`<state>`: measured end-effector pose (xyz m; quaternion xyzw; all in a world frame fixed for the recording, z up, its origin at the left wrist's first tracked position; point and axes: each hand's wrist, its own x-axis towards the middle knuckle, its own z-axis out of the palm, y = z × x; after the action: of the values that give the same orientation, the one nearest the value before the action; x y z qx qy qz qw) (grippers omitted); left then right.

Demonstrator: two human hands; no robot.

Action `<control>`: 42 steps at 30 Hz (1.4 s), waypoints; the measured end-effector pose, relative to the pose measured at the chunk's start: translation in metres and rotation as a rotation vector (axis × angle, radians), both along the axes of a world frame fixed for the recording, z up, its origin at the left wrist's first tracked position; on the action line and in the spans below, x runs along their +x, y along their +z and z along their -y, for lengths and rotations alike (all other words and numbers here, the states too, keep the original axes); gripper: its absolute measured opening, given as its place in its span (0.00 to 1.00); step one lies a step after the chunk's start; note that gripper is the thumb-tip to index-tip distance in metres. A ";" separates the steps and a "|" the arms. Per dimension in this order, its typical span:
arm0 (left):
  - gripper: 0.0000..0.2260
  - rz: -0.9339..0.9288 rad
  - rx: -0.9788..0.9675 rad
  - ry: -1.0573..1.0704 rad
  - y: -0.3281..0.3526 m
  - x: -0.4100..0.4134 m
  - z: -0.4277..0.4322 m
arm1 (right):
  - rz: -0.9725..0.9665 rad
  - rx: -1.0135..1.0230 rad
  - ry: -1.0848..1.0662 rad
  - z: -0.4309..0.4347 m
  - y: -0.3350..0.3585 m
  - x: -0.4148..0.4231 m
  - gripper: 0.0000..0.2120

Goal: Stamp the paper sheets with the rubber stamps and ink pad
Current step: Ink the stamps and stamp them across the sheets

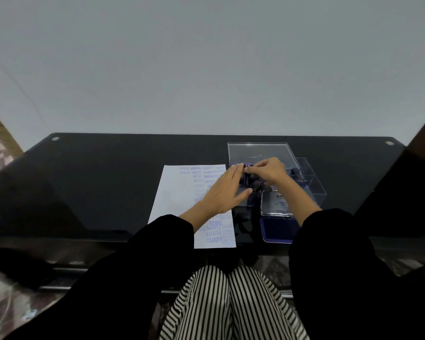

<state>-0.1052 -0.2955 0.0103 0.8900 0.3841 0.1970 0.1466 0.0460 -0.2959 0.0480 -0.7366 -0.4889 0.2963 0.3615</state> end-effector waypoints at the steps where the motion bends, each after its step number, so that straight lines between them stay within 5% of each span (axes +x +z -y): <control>1: 0.30 -0.001 0.007 0.000 0.004 0.000 0.003 | -0.028 0.015 -0.020 0.005 0.003 0.002 0.14; 12: 0.26 -0.109 -0.025 -0.039 0.029 0.003 0.048 | -0.215 0.143 -0.103 0.076 0.026 0.026 0.15; 22: 0.22 -0.221 -0.099 -0.036 0.010 0.014 0.075 | -0.125 0.103 -0.038 0.117 -0.004 0.037 0.14; 42: 0.37 -0.181 -0.137 0.010 -0.057 0.029 0.080 | 0.179 0.086 0.100 0.115 -0.055 0.022 0.11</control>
<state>-0.0760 -0.3759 -0.0468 0.8901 0.4130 0.0897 0.1707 0.0682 -0.4106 -0.0074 -0.7186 -0.5676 0.2256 0.3325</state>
